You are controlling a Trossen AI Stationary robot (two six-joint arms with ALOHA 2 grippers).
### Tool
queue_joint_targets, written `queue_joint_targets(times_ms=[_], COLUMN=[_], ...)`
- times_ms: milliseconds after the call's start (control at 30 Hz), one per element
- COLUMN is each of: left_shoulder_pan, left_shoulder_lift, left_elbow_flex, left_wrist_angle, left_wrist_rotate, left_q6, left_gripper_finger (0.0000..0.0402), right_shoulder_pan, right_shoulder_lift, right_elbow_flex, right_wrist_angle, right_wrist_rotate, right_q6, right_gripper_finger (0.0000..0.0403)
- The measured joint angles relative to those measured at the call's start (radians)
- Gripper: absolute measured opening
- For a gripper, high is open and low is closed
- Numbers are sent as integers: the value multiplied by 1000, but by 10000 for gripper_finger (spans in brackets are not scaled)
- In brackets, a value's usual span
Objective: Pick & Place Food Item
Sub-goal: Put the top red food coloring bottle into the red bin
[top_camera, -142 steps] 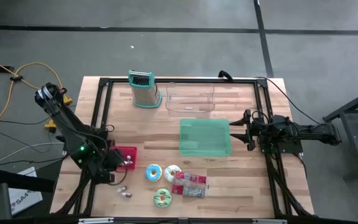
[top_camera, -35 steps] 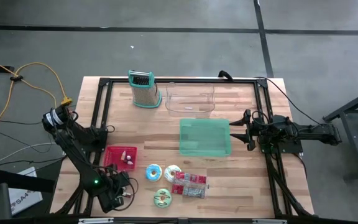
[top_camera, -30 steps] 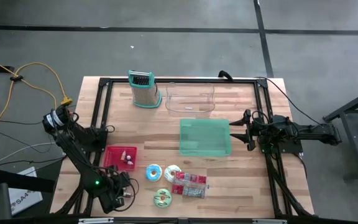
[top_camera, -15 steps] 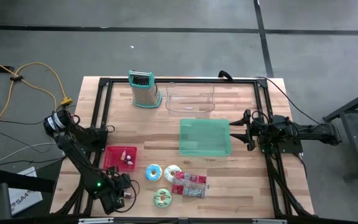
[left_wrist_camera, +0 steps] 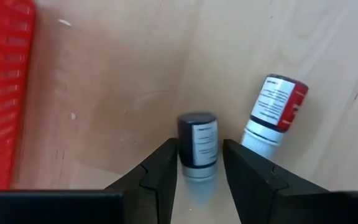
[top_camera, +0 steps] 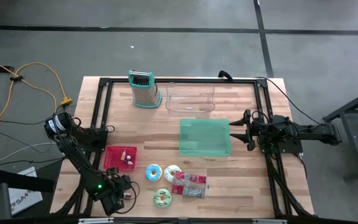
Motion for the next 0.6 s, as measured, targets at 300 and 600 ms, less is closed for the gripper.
queue_joint_targets(times_ms=[300,600], left_shoulder_pan=[0,0], left_shoulder_lift=[0,-1], left_elbow_flex=[0,0], left_wrist_angle=[-1,-1], left_wrist_rotate=[0,-1], left_q6=[-1,-4], left_gripper_finger=[121,73], right_shoulder_pan=[0,0], right_shoulder_lift=[0,0], right_elbow_flex=[0,0], right_wrist_angle=[0,0], right_wrist_rotate=[0,0], right_q6=[0,0], right_gripper_finger=[223,223])
